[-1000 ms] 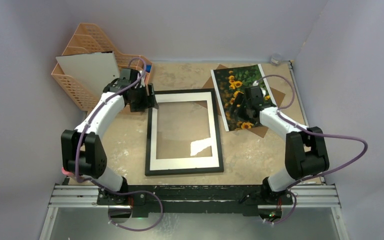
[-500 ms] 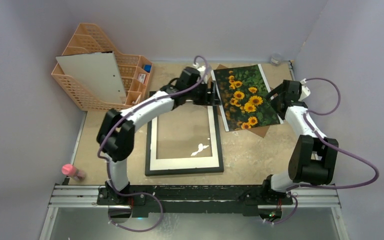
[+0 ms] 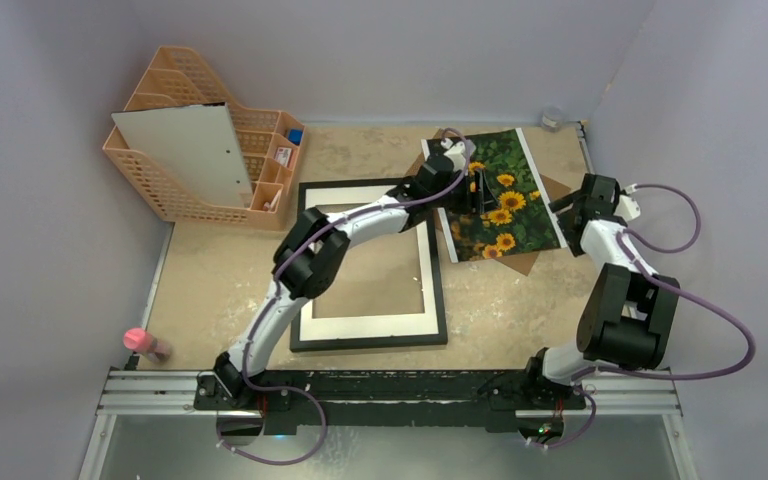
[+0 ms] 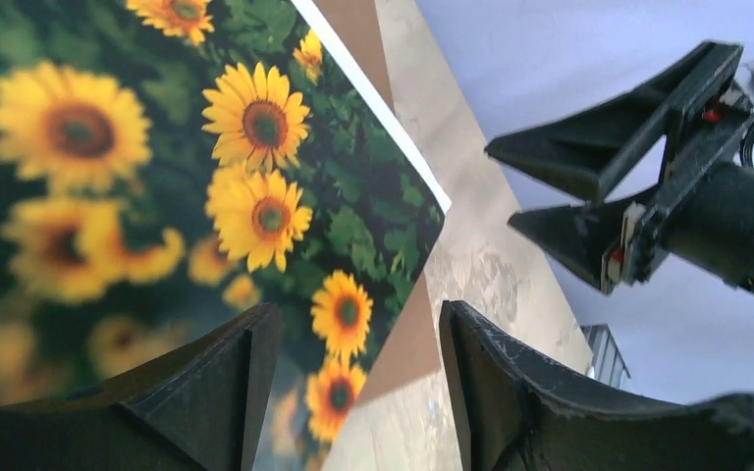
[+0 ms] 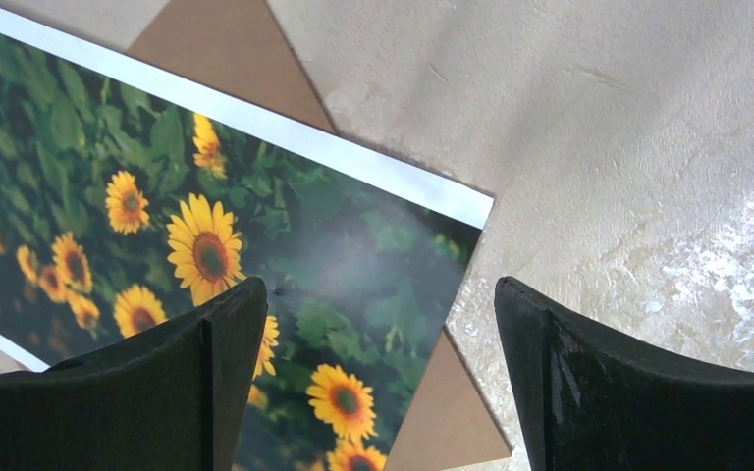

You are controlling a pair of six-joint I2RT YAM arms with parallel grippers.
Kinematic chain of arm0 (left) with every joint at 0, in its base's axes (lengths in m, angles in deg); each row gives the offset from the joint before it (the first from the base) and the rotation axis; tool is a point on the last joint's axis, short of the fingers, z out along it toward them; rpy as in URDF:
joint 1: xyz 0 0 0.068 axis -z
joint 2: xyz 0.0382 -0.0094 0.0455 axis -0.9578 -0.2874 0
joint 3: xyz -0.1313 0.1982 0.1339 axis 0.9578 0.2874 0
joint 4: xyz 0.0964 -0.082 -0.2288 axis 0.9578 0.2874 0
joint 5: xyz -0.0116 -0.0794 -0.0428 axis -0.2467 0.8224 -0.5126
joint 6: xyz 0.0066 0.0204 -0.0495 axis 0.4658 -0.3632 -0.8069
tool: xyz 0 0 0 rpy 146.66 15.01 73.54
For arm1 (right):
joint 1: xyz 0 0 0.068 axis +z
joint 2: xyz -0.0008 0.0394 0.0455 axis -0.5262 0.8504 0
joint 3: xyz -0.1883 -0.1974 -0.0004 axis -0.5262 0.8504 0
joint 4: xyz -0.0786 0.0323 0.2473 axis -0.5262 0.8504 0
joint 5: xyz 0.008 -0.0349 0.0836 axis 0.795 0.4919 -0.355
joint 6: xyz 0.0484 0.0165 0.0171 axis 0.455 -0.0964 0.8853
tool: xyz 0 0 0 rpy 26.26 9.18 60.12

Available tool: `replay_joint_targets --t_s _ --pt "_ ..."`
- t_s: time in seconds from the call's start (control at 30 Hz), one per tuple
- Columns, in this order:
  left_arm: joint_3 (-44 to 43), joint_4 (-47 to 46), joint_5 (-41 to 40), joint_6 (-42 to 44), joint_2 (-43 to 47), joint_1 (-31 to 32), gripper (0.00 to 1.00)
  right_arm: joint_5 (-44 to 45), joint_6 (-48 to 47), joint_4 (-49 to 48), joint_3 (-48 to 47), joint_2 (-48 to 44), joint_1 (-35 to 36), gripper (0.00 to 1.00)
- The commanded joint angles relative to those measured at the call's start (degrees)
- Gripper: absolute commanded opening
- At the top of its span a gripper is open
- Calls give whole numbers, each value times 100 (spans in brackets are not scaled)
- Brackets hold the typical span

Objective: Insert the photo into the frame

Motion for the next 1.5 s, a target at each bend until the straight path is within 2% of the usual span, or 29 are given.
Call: replay_joint_targets --t_s 0.0,0.17,0.3,0.4,0.53,0.7,0.83,1.0,1.2,1.47 --pt "-791 -927 171 -293 -713 84 63 -42 142 -12 172 92 -9 87" --pt "-869 -779 -133 -23 -1000 152 63 -339 251 -76 455 189 -14 87" --pt "-926 -297 -238 171 -1170 160 63 -572 260 -360 720 249 -22 87" --pt "-1047 336 -491 401 -1257 165 62 -742 185 -640 863 302 -22 86" --pt "-1600 1668 -798 615 -1527 171 58 -847 80 -1204 1146 289 -24 83" --pt "-2128 2558 -812 842 -1883 168 56 -1037 98 -2115 1599 234 -53 79" --pt "-2332 2821 -249 941 -2151 192 55 -1489 299 -3052 2085 149 -96 78" --pt "-2387 3208 -360 1194 -2267 254 55 -2041 645 -4057 2642 -47 -188 75" --pt "-2537 3597 -394 1271 -2459 265 54 -2430 766 -4829 2835 -229 -270 74" --pt "-2617 3728 -418 1271 -2586 271 54 -2397 848 -5058 2829 -136 -384 70"
